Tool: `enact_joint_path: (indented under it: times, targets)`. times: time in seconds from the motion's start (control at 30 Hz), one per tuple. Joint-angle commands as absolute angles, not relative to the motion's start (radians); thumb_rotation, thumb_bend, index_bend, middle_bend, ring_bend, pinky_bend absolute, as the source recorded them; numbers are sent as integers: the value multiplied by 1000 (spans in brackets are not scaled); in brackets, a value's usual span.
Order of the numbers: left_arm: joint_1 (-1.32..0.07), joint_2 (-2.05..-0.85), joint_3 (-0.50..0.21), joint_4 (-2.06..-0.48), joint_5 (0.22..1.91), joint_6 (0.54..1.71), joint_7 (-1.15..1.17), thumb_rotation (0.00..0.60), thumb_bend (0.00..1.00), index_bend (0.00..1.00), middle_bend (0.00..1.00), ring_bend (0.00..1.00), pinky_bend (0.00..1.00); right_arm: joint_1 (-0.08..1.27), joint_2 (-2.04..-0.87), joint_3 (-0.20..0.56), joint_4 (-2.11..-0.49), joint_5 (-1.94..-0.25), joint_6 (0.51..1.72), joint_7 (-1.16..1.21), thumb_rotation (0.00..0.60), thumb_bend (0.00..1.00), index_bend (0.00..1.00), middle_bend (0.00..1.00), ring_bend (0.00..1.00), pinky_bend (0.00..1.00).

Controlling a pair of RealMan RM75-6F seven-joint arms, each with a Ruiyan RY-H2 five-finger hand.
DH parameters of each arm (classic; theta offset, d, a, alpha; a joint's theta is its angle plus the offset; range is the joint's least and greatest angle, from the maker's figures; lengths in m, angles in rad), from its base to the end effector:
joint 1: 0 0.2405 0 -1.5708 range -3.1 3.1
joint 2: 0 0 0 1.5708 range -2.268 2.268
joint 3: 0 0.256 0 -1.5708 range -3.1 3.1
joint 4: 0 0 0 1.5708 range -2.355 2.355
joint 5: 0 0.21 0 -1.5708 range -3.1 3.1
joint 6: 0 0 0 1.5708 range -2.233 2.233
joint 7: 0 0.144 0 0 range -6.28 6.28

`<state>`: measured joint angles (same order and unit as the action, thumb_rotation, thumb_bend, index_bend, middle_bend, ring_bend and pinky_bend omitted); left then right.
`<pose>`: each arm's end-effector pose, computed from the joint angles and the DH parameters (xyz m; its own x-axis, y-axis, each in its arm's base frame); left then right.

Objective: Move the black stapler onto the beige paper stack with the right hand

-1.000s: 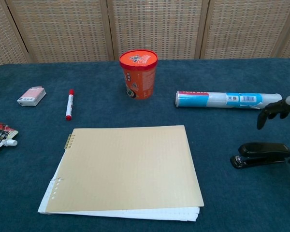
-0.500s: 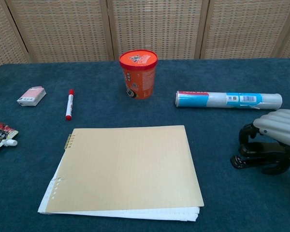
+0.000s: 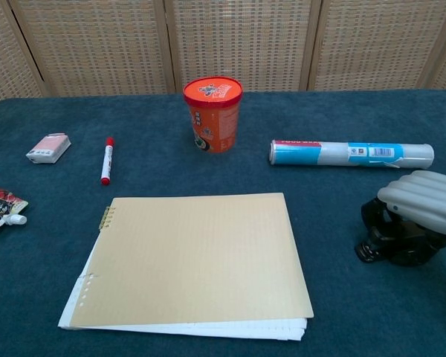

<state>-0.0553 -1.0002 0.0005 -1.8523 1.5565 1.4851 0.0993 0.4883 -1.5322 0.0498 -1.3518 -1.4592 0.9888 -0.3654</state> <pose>-0.2725 0.1587 0.1662 0.3807 0.0661 0.9223 0.9245 -0.0453 -0.3784 -0.2397 -0.2783 -0.0195 0.6723 -0.2256 0.7051 -0.7129 -0.4538 0.5346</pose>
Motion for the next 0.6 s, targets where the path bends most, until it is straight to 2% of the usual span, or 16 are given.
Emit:
enact_joint_path:
  times: [0.03,0.2,0.37,0.6]
  targets:
    - [-58,-998,-1,-1852,1551,1480,94,600,0,0,0,0,0,499,-1509,64,-1400,-1476,1010,-346,600,501,646,634,550,473]
    - [-66,-993,-6,-1851,1536,1465,78,600,0,0,0,0,0,553,-1440,110,-1545,-1472,984,-411,600,505,645,634,550,472]
    - [-75,-990,-8,-1850,1523,1447,68,600,0,0,0,0,0,647,-1414,177,-1667,-1406,892,-534,600,505,644,634,550,472]
    - [-91,-986,-17,-1842,1492,1418,46,600,0,0,0,0,0,824,-1466,259,-1674,-1252,724,-650,600,505,645,633,551,472]
